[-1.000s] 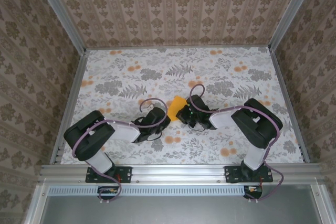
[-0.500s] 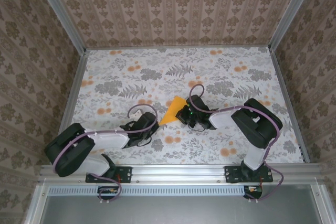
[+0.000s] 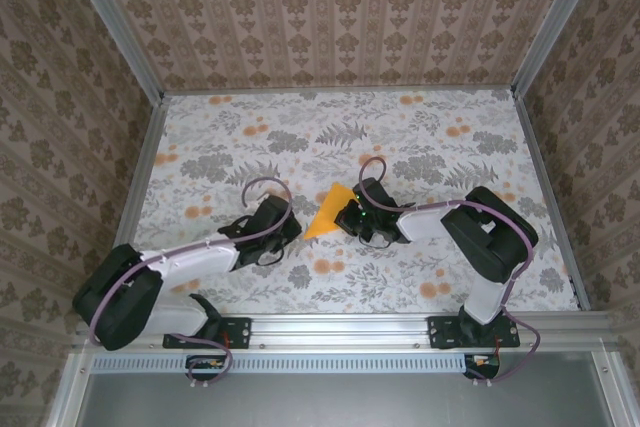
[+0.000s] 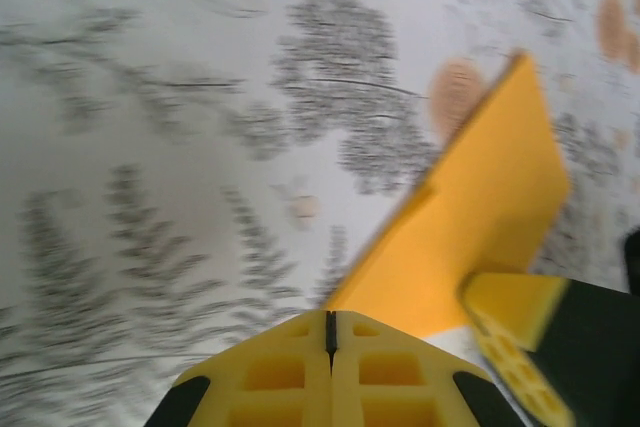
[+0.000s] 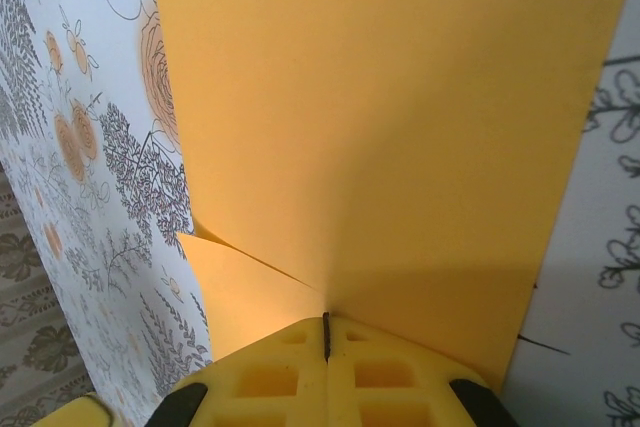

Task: Fold a paper plane with a square sheet of paper (pick it up from the middle)
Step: Third fold the triangle at the center of the table.

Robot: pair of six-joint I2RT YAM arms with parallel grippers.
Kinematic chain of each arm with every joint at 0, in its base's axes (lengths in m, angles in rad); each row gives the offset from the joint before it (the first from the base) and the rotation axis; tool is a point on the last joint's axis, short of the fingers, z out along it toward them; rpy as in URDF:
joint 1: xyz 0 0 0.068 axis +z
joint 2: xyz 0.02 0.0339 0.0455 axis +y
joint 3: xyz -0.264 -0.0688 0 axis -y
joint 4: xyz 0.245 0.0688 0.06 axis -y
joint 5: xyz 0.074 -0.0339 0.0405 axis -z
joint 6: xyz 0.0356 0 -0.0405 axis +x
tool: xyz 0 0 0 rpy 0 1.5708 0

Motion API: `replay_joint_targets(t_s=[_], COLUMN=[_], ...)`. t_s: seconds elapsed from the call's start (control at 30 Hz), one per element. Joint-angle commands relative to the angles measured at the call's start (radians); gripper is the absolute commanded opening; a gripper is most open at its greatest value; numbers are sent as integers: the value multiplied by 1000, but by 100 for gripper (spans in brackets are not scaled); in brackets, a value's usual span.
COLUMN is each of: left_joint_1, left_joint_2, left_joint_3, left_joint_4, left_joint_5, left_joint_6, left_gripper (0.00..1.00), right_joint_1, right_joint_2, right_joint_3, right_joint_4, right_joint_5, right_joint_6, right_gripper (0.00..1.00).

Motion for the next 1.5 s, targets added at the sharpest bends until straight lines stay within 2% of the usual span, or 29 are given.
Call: replay_joint_targets(t_s=[0.0,0.23,0.5,0.67,1.0,1.27,1.47], left_joint_1=[-19,-58,-54,-62,-39,-24,-2], left_joint_2=[85,267,287,305,199,147,82], left_joint_3=[60,153,73,36,-26,-75,-37], left_joint_4=[86,133,111,102,-58,-110,-225], left_joint_5=[101,137,36,47,-31,-7,-6], left_joint_6=[71,39,-31,-81,-131,-151,-76], left_gripper=[0,0,0,0,0,0,0], right_joint_1=[-14,-14,-17,-17,-26,-28,-34], right_joint_2=[62,61,64,66,68,50,20], right_joint_3=[-21,-21,-26,-25,-42,-44,-21], right_joint_4=[-156,-159,-160,-168,-185,-190,-197], right_joint_5=[34,31,28,29,44,55,39], right_joint_6=[-13,-12,-13,-12,-14,-22,-62], right_gripper=[0,0,0,0,0,0,0])
